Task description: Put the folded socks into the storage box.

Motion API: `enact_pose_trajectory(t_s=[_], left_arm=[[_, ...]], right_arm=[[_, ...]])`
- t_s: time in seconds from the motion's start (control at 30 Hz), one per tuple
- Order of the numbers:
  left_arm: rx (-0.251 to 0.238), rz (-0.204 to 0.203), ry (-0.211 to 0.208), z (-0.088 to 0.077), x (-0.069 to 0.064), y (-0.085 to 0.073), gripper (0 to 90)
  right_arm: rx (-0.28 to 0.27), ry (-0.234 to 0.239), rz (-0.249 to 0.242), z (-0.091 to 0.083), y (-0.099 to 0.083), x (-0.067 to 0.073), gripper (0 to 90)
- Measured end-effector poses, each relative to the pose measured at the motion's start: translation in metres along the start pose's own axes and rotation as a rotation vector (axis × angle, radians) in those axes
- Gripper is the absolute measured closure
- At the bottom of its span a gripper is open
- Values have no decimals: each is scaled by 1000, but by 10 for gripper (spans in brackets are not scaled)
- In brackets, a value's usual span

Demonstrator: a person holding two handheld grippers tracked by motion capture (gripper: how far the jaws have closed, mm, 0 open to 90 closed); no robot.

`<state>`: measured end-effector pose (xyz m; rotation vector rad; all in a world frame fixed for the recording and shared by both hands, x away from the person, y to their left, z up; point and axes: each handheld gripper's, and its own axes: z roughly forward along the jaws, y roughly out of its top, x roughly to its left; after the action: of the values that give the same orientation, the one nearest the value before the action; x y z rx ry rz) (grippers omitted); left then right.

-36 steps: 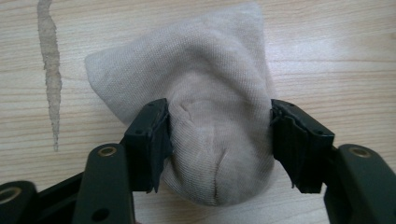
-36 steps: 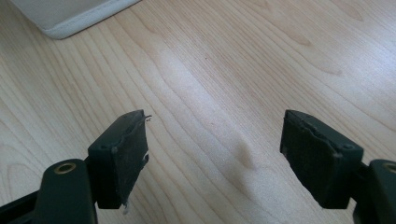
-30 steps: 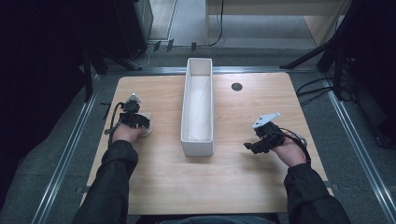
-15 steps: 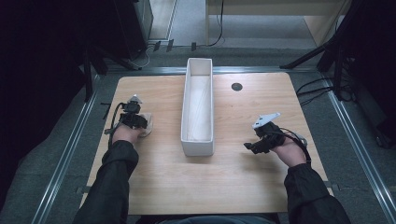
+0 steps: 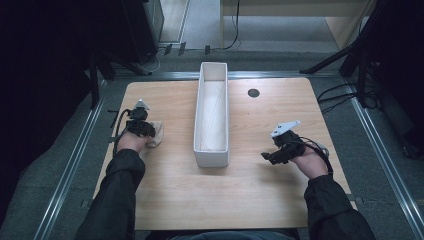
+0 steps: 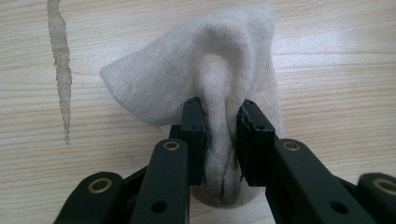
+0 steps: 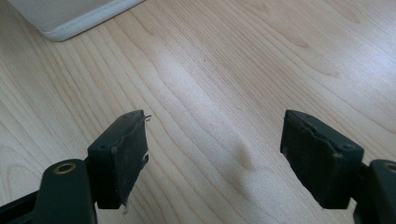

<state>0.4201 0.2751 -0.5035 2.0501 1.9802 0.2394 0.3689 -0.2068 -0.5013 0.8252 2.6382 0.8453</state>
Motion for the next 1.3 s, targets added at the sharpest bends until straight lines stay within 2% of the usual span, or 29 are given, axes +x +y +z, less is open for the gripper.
enact_pose_trajectory(t_s=[0.17, 0.33, 0.4, 0.5, 0.67, 0.8, 0.87, 0.9, 0.93, 1.0, 1.2, 1.3], left_arm=[[3, -26, -28, -3, 3, 1, 759], [27, -9, -35, -10, 4, 3, 759], [20, -19, -38, -14, 4, 5, 760], [41, -10, -57, -21, 1, 7, 760], [76, -31, -80, -33, -4, 13, 759], [77, -37, -89, -39, -6, 15, 759], [79, -30, -87, -42, -8, 15, 759], [79, -21, -59, -43, -11, 15, 759], [84, -18, -60, -43, -11, 16, 758], [88, -31, -93, -44, -14, 16, 758], [96, -12, -133, -54, -27, 19, 758], [94, 12, -139, -63, -35, 23, 757]], right_arm=[[0, 0, 1, 0, 0, 0, 231], [3, 0, -3, 0, 0, 0, 231], [2, 0, -2, 0, 0, 0, 231], [2, 0, -2, 0, 0, 0, 231], [-5, 1, 2, -1, 0, 0, 231], [-3, 3, 4, 0, 0, 0, 231], [-3, 3, 3, 0, 0, 0, 231], [-3, 2, 1, 0, 0, -1, 231], [-2, 3, 4, 0, 0, -1, 231], [-1, 4, 7, 0, 0, 0, 231], [-3, 2, 9, -1, 0, -1, 231], [-1, 2, 8, 0, 0, -1, 231]])
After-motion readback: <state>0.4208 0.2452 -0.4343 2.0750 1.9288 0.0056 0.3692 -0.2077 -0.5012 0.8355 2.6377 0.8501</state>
